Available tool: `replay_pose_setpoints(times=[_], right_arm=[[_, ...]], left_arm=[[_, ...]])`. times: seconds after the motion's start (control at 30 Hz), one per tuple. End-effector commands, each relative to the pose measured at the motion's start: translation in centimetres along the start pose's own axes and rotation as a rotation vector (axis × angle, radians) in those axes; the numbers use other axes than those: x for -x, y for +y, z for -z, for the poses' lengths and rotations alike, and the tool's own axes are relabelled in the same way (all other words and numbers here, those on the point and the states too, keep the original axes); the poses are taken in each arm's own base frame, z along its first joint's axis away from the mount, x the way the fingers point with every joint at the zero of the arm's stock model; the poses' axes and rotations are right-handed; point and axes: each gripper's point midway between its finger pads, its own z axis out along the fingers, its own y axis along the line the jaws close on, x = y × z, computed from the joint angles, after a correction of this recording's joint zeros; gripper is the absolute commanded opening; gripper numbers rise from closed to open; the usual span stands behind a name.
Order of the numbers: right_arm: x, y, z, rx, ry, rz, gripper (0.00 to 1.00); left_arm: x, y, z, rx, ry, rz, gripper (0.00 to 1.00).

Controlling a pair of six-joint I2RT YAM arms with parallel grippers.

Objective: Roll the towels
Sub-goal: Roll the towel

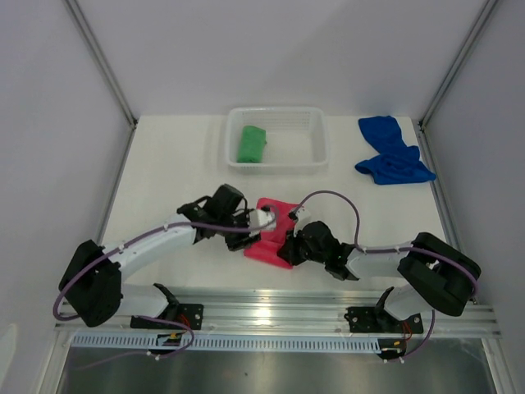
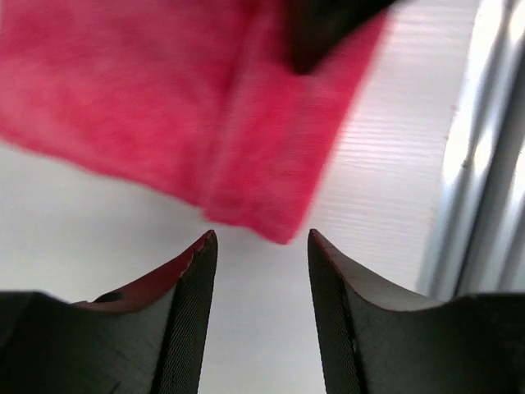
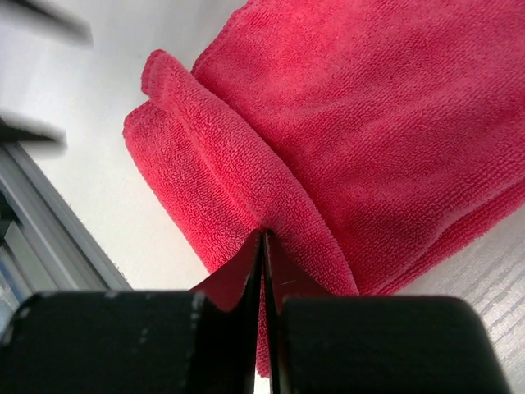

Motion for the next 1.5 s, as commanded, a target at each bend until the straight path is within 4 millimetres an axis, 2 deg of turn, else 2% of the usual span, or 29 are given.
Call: replay_pose_setpoints(times=[0.0, 0.1, 0.23, 0.33, 0.57, 0.63, 0.73, 0.77, 0.83, 0.87, 0.93, 0.97, 1.0, 1.03, 1.07, 1.13, 1.17, 1.2, 1.23, 1.27, 1.33, 1.47], right_arm=[[1.5, 0.5, 0.2, 0.022, -0.024, -0.01, 0.05], [1.7, 0.9, 0.3, 0.052, -0.022, -0.014, 0.06], [2.1, 1.2, 0.5, 0.068, -0.032, -0.003, 0.06], [2.2, 1.4, 0.6, 0.08, -0.031, -0.001, 0.06], [2.1, 1.4, 0.6, 0.086, -0.026, 0.001, 0.06], [2.1, 1.4, 0.6, 0.088, -0.025, -0.001, 0.07], [2.3, 1.5, 0.8, 0.104, -0.023, 0.01, 0.08], [2.3, 1.5, 0.8, 0.106, -0.021, 0.015, 0.08], [3.0, 1.7, 1.4, 0.117, -0.042, 0.042, 0.1], [3.5, 2.0, 2.0, 0.129, -0.062, 0.071, 0.11], [3.8, 2.1, 2.7, 0.14, -0.071, 0.1, 0.15], [4.1, 2.4, 3.1, 0.152, -0.078, 0.12, 0.16], [4.8, 2.8, 3.8, 0.169, -0.103, 0.173, 0.18], [4.5, 2.8, 4.2, 0.174, -0.088, 0.198, 0.22], [5.4, 3.3, 5.0, 0.188, -0.123, 0.259, 0.23], [5.5, 3.1, 6.0, 0.183, -0.132, 0.321, 0.26], [5.7, 2.9, 6.5, 0.169, -0.145, 0.354, 0.27], [6.3, 2.9, 7.4, 0.165, -0.184, 0.42, 0.28], [6.2, 2.7, 7.9, 0.155, -0.187, 0.447, 0.28], [6.2, 2.7, 8.3, 0.151, -0.198, 0.474, 0.29], [6.2, 2.7, 9.4, 0.154, -0.221, 0.566, 0.31], [4.9, 3.9, 10.2, 0.224, -0.215, 0.714, 0.35]], left_arm=[[-0.2, -2.8, -0.8, -0.045, -0.008, -0.279, 0.52], [-0.2, -3.8, -2.1, -0.046, -0.015, -0.383, 0.52], [-0.5, -3.4, -3.4, -0.018, 0.002, -0.465, 0.53], [-1.4, -3.3, -4.2, -0.023, 0.043, -0.48, 0.53], [-3.1, -4.6, -5.3, -0.107, 0.09, -0.458, 0.52], [-4.1, -4.6, -5.7, -0.107, 0.122, -0.45, 0.52], [-4.2, -3.8, -6.1, -0.075, 0.145, -0.431, 0.5], [-4.2, -3.8, -6.1, -0.076, 0.147, -0.425, 0.48], [-4.4, -3.8, -6.3, -0.075, 0.16, -0.408, 0.34], [-4.8, -3.9, -6.4, -0.084, 0.171, -0.4, 0.22], [-5.3, -4.1, -6.5, -0.09, 0.183, -0.39, 0.1], [-5.4, -4.1, -6.5, -0.091, 0.186, -0.38, 0.01], [-5.5, -4.3, -6.4, -0.092, 0.188, -0.359, 0.01], [-5.4, -4.4, -6.2, -0.097, 0.189, -0.347, 0.01], [-5.1, -4.6, -5.8, -0.105, 0.171, -0.322, 0.01], [-4.4, -4.8, -5.2, -0.127, 0.142, -0.283, 0.01], [-4.7, -5.3, -4.6, -0.158, 0.148, -0.249, 0.01], [-3.8, -5.5, -3.9, -0.19, 0.102, -0.201, 0.01], [-3.0, -5.4, -3.4, -0.204, 0.075, -0.176, 0.01], [-3.6, -5.5, -2.6, -0.231, 0.085, -0.118, 0.01], [-1.9, -5.6, -1.5, -0.279, 0.018, -0.065, 0.01], [-1.0, -6.1, 0.5, -0.377, -0.027, 0.043, 0.01]])
